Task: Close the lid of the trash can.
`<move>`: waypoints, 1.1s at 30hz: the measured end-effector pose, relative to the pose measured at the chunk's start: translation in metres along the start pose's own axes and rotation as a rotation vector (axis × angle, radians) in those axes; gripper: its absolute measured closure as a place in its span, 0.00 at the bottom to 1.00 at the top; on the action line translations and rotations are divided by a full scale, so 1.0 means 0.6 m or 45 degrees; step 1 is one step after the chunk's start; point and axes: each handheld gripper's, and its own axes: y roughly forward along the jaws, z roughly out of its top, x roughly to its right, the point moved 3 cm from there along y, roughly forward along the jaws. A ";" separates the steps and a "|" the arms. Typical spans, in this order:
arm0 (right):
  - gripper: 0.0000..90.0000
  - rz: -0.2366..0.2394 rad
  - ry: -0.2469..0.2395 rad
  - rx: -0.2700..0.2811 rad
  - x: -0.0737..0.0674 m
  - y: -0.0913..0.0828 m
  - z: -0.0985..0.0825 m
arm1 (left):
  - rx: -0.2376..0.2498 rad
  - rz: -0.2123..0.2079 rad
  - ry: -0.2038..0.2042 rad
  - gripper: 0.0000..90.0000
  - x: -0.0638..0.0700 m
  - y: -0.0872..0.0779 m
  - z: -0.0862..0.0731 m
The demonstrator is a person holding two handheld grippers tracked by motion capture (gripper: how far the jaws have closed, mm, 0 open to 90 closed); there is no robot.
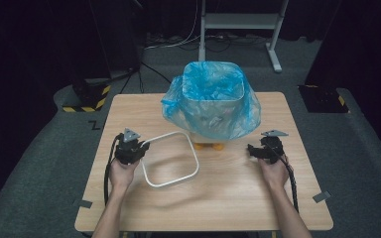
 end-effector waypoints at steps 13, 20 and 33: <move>0.23 0.000 -0.001 0.000 0.000 0.000 0.000 | -0.001 -0.017 0.034 0.89 0.007 -0.041 0.009; 0.23 0.000 0.000 0.002 0.000 0.000 0.000 | 0.028 -0.058 0.017 0.89 0.011 -0.061 0.018; 0.23 0.000 0.001 0.003 0.000 0.000 0.000 | 0.048 -0.095 0.027 0.89 0.016 -0.081 0.043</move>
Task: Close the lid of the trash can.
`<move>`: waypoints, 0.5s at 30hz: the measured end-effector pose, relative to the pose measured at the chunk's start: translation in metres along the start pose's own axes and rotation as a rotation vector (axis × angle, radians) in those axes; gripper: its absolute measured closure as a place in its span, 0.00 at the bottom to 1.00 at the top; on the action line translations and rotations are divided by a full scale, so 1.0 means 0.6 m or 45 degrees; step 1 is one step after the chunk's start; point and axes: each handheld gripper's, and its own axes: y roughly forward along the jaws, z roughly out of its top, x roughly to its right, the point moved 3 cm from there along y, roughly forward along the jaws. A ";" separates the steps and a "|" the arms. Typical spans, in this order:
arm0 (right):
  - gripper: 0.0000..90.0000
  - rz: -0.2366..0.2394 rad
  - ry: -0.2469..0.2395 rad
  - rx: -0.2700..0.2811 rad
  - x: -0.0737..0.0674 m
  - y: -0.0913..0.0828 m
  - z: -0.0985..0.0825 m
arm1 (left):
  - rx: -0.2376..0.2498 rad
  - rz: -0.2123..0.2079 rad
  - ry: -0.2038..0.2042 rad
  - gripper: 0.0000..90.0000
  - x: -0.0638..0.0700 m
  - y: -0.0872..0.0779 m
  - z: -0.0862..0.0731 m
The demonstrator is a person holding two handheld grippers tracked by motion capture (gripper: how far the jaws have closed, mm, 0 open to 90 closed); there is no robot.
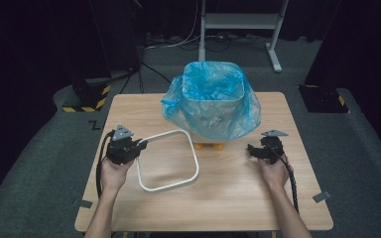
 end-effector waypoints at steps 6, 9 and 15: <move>0.23 0.000 0.000 0.001 0.000 0.000 0.000 | -0.009 0.006 -0.005 0.89 -0.003 -0.009 0.007; 0.23 0.000 0.000 0.000 0.000 0.000 0.000 | -0.006 0.009 -0.017 0.89 -0.008 -0.017 0.010; 0.23 0.000 0.000 0.000 0.000 0.000 0.000 | -0.008 0.012 -0.021 0.89 -0.013 -0.024 0.025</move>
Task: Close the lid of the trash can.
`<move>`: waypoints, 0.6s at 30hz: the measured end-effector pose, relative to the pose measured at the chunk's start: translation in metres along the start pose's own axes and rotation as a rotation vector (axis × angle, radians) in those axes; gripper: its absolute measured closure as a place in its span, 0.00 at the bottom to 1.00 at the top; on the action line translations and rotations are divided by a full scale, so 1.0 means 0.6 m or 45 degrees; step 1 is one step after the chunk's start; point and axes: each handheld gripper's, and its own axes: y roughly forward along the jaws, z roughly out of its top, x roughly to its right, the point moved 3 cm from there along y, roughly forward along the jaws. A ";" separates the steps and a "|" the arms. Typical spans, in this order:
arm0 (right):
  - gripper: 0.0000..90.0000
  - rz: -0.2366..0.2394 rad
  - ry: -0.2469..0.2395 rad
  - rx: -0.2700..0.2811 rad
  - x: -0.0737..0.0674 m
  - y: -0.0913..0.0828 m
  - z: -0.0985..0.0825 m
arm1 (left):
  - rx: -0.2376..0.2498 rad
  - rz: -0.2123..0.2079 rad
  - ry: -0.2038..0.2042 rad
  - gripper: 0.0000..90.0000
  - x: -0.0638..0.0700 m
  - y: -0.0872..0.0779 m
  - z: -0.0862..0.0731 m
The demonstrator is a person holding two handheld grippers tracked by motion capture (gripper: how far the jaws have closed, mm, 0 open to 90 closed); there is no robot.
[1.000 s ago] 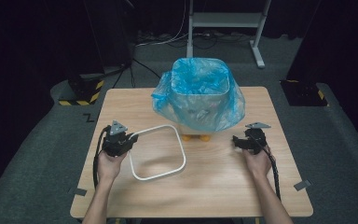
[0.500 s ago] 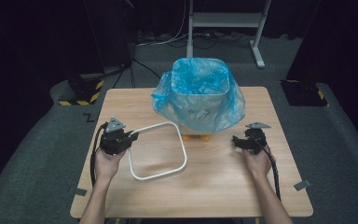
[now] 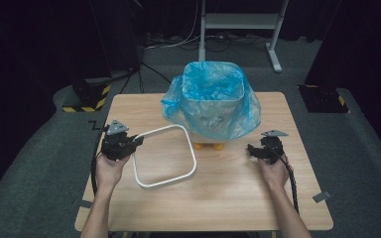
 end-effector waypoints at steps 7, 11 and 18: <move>0.23 -0.001 -0.001 0.000 0.000 0.000 0.000 | 0.017 0.001 0.024 0.89 0.003 -0.007 0.017; 0.23 -0.001 -0.002 0.000 0.000 0.000 0.000 | 0.021 0.010 0.030 0.89 0.002 -0.013 0.024; 0.24 -0.001 -0.001 0.000 0.000 0.000 0.000 | 0.035 0.009 0.036 0.89 -0.002 -0.024 0.038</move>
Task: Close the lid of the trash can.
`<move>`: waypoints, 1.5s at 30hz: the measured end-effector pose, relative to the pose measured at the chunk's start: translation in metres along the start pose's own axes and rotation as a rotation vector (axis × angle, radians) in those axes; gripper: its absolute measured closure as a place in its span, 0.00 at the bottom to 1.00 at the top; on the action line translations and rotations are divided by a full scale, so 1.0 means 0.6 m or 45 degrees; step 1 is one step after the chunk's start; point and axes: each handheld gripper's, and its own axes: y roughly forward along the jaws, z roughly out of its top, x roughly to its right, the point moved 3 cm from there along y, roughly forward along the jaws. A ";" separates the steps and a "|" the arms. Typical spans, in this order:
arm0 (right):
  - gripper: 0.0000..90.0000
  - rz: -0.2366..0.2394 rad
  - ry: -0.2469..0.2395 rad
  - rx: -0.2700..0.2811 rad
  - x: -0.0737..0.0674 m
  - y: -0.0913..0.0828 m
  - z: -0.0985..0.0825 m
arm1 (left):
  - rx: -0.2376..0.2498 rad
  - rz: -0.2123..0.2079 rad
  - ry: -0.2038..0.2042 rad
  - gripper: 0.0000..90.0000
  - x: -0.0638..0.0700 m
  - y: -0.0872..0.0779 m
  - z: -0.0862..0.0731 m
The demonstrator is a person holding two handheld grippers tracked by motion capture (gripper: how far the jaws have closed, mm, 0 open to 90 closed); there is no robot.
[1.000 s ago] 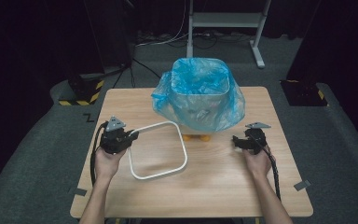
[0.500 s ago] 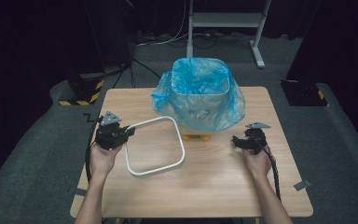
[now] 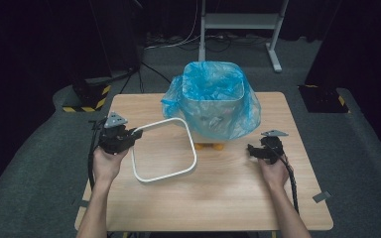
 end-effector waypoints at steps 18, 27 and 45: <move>0.23 0.001 0.000 0.000 0.000 0.000 0.000 | 0.048 0.008 0.012 0.89 -0.011 -0.027 0.051; 0.23 0.001 0.000 0.000 0.000 0.000 0.000 | 0.049 0.018 0.018 0.89 -0.021 -0.035 0.071; 0.23 0.001 0.001 0.000 0.000 0.000 0.000 | 0.074 0.040 -0.010 0.89 -0.056 -0.054 0.100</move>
